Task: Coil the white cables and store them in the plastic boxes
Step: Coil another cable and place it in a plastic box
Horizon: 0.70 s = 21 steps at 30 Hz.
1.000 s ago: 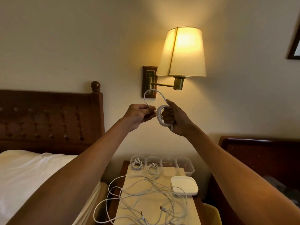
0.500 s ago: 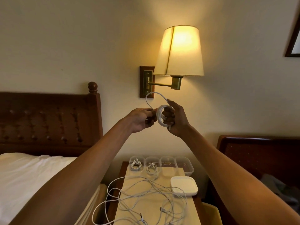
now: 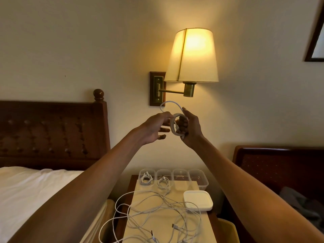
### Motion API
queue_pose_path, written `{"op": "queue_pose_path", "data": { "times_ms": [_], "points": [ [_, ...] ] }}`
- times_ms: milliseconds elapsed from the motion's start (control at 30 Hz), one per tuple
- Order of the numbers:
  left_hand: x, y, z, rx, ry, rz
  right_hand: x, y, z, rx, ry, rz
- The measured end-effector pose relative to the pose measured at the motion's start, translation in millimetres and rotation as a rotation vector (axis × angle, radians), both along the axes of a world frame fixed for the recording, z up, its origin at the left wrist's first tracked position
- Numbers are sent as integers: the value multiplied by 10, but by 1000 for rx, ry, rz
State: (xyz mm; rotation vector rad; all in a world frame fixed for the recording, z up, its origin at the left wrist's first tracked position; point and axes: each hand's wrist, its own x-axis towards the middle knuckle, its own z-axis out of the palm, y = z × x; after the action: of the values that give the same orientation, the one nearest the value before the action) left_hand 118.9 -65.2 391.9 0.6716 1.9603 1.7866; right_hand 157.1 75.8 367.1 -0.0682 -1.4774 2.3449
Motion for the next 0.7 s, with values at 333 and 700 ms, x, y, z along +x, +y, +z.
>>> {"op": "queue_pose_path", "data": {
  "times_ms": [333, 700],
  "points": [
    [18, 43, -1, -29, 97, -29, -24, 1, 49, 42, 17, -95],
    [87, 82, 87, -35, 42, 29, -24, 38, 75, -4, 33, -107]
  ]
}}
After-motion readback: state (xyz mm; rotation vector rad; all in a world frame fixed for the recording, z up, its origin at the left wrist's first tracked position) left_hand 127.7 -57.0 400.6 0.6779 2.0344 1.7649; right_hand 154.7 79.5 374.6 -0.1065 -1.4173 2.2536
